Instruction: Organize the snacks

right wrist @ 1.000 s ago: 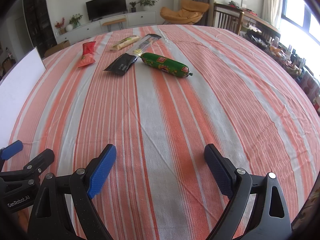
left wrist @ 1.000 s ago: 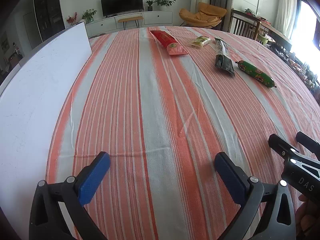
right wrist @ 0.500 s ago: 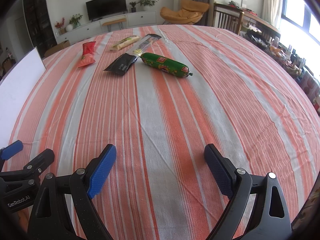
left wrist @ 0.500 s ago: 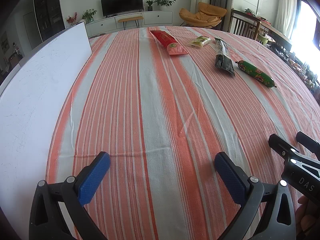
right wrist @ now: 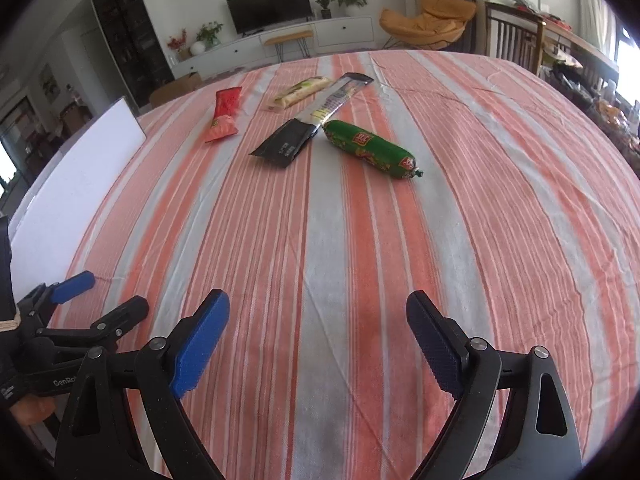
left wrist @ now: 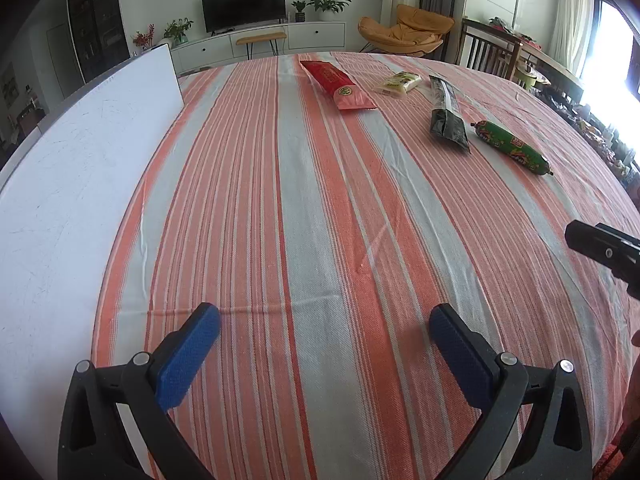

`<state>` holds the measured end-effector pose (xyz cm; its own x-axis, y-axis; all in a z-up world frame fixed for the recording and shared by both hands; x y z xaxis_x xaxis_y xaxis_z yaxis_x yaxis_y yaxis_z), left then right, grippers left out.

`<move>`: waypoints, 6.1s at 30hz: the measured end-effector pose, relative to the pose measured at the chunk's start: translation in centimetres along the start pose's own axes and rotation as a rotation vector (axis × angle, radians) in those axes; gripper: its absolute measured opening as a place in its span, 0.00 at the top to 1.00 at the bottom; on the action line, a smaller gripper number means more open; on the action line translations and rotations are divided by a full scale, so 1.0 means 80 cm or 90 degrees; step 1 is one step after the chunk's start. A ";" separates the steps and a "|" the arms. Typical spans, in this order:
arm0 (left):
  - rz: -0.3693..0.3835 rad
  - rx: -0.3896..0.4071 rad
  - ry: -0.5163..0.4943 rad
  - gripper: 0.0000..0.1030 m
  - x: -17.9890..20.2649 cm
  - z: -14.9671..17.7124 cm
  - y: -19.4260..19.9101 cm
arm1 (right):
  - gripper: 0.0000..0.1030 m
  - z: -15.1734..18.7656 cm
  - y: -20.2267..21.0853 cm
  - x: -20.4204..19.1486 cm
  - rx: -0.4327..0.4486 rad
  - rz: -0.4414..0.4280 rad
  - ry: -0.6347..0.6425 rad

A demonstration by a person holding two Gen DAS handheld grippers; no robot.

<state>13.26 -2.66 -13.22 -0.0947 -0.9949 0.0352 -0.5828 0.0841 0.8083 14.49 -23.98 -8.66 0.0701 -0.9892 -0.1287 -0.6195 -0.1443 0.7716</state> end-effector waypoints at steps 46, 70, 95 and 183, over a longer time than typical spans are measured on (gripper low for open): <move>0.000 0.000 -0.001 0.00 -0.001 -0.001 -0.001 | 0.31 0.029 -0.005 0.015 0.012 0.106 0.016; 0.000 0.000 -0.001 0.00 -0.001 -0.001 0.000 | 0.22 0.031 -0.005 0.013 0.004 0.103 0.022; 0.000 0.000 -0.001 0.00 -0.001 -0.001 -0.001 | 0.22 0.031 -0.005 0.013 0.004 0.103 0.022; 0.069 -0.042 -0.095 0.20 0.029 -0.021 0.012 | 0.21 0.032 -0.004 0.012 0.005 0.105 0.016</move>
<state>13.82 -4.99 -11.38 -0.2758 -0.9603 0.0411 -0.5084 0.1821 0.8417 12.76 -24.85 -10.59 -0.0134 -0.9998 0.0160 -0.6303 0.0209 0.7761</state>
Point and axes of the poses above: each gripper's, at about its wrist camera, not at the fingertips, and y roughly against the way its jaws point, x to its right, z to its underside, the point moved 1 cm from there along -y, roughly the way its jaws point, and after that the axes turned 2 degrees about z, right-handed, at the moved point
